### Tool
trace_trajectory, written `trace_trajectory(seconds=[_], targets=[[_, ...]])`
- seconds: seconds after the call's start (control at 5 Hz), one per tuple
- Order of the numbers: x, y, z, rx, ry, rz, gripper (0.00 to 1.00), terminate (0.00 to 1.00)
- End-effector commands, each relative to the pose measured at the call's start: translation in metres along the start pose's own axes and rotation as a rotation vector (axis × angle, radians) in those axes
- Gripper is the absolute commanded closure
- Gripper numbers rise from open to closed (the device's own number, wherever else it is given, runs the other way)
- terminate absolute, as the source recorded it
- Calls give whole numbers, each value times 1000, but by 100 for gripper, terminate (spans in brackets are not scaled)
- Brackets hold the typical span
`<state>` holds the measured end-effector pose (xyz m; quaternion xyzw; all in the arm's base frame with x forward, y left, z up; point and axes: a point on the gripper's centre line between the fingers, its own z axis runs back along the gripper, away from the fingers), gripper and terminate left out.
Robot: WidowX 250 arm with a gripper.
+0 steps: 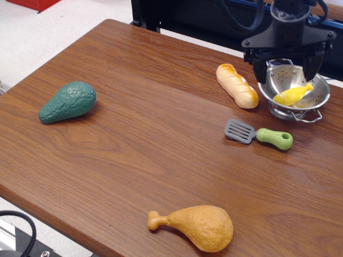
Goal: Put banana in colander
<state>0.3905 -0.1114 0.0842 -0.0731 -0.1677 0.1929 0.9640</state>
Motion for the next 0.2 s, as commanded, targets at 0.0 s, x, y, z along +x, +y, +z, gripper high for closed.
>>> trace_trajectory(seconds=[0.0], targets=[[5, -10, 31, -47, -58, -2, 0, 100]])
